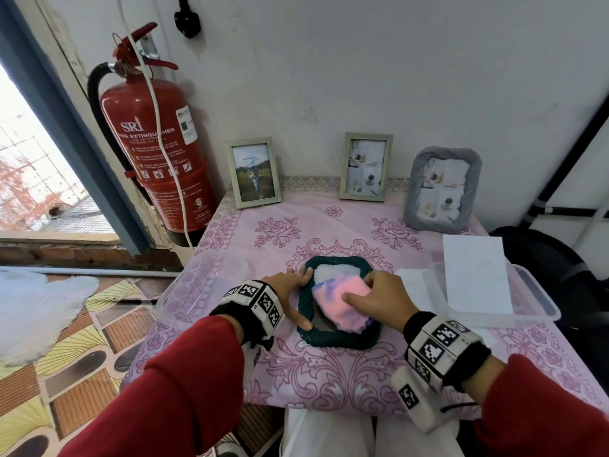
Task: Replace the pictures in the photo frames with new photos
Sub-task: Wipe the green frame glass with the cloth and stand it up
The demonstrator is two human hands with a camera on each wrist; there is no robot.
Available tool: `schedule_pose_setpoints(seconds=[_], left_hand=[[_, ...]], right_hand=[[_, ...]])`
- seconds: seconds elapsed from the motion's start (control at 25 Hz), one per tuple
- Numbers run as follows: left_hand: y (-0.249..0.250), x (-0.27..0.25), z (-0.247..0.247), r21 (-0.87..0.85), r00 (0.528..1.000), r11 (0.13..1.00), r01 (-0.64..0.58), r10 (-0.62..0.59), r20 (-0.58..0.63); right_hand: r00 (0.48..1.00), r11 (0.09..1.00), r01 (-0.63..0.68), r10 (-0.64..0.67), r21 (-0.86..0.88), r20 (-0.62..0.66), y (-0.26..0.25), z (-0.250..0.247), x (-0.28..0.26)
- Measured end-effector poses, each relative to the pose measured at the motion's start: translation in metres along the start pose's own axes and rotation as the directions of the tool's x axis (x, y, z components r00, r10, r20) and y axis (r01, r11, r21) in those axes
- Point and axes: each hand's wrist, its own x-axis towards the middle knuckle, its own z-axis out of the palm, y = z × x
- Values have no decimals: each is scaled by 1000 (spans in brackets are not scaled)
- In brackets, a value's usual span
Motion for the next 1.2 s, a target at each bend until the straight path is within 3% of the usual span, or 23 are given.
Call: schedule_pose_setpoints(seconds=[0.24, 0.6, 0.68, 0.84, 1.0, 1.2], left_hand=[[-1, 1, 0, 1, 1000, 1000, 4, -4, 11], [3, -3, -5, -15, 1000, 1000, 0, 0, 25], [5, -4, -4, -3, 1000, 1000, -3, 3, 16], [5, -3, -2, -19, 1000, 1000, -2, 2, 6], [2, -2, 0, -28, 1000, 1000, -1, 1, 5], [-1, -1, -1, -55, 1000, 998, -9, 9, 1]], right_hand=[[995, 945, -34, 0, 325, 103, 3, -2, 4], [994, 780, 99, -101, 618, -31, -5, -4, 18], [989, 812, 130, -145, 569, -18, -3, 1, 19], [977, 964, 186, -203, 192, 71, 4, 12, 23], [976, 965, 215, -208, -148, 60, 6, 14, 22], [960, 966, 232, -247, 116, 132, 3, 6, 25]])
